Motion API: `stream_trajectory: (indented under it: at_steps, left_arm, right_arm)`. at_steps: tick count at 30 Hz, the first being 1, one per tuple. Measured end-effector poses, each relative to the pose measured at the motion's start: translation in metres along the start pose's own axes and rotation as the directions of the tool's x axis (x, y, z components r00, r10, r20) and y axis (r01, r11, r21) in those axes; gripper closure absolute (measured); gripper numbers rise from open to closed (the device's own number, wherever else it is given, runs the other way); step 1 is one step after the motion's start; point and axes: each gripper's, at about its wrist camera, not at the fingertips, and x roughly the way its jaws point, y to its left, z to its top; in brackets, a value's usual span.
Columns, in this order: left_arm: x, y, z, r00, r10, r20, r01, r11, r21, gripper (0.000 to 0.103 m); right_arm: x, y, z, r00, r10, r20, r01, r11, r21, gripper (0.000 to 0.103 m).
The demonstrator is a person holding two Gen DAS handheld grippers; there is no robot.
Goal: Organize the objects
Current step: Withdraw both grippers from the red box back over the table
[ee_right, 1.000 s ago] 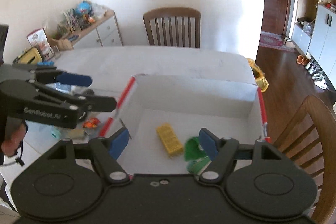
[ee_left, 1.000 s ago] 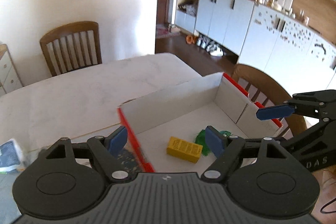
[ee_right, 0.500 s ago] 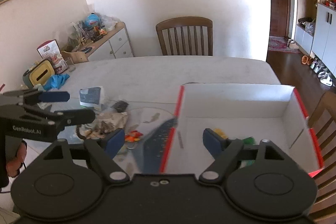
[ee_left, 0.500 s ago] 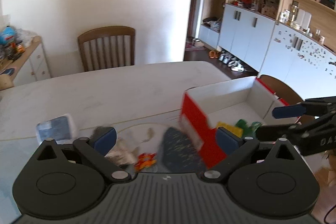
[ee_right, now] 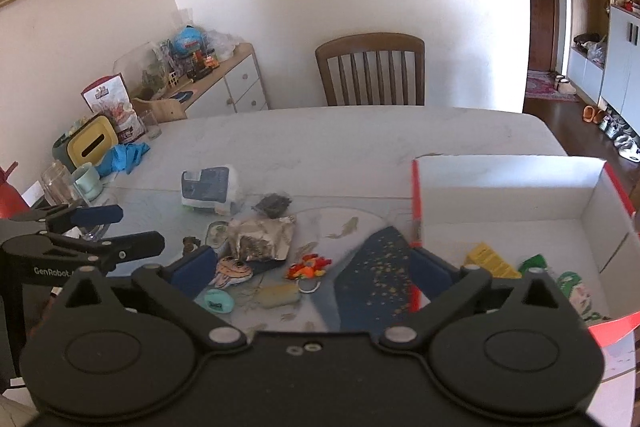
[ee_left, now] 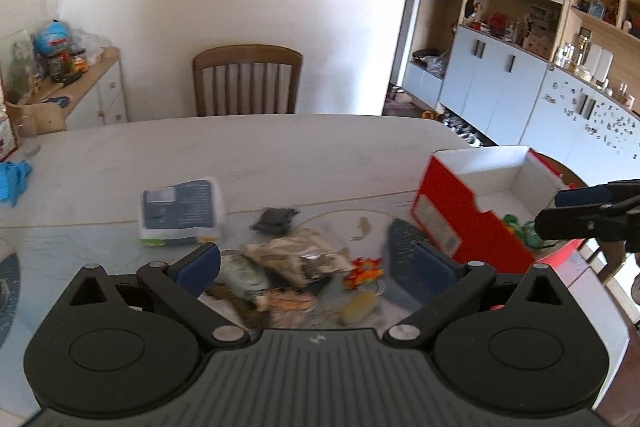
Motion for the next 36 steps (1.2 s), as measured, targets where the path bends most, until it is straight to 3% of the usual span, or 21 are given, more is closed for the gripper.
stream_trajectory:
  at_steps: [9, 17, 24, 36]
  left_arm:
    - [0.015, 0.041, -0.025, 0.999, 0.025, -0.025, -0.023, 0.999, 0.042, 0.000]
    - [0.044, 0.063, -0.049, 0.997, 0.023, -0.072, -0.019, 0.998, 0.059, 0.000]
    - [0.071, 0.073, -0.066, 0.992, 0.030, -0.119, -0.018, 0.994, 0.105, 0.000]
    - [0.098, 0.099, -0.076, 0.983, 0.039, -0.178, -0.023, 0.995, 0.093, 0.001]
  right_arm:
    - [0.034, 0.028, -0.003, 0.999, -0.021, -0.031, 0.021, 1.000, -0.006, 0.001]
    - [0.070, 0.031, -0.014, 0.994, -0.060, -0.093, 0.057, 0.998, -0.028, 0.002]
    - [0.102, 0.034, -0.028, 0.981, -0.064, -0.181, 0.055, 0.997, -0.054, 0.006]
    - [0.139, 0.036, -0.040, 0.960, -0.069, -0.270, 0.046, 0.995, -0.092, 0.016]
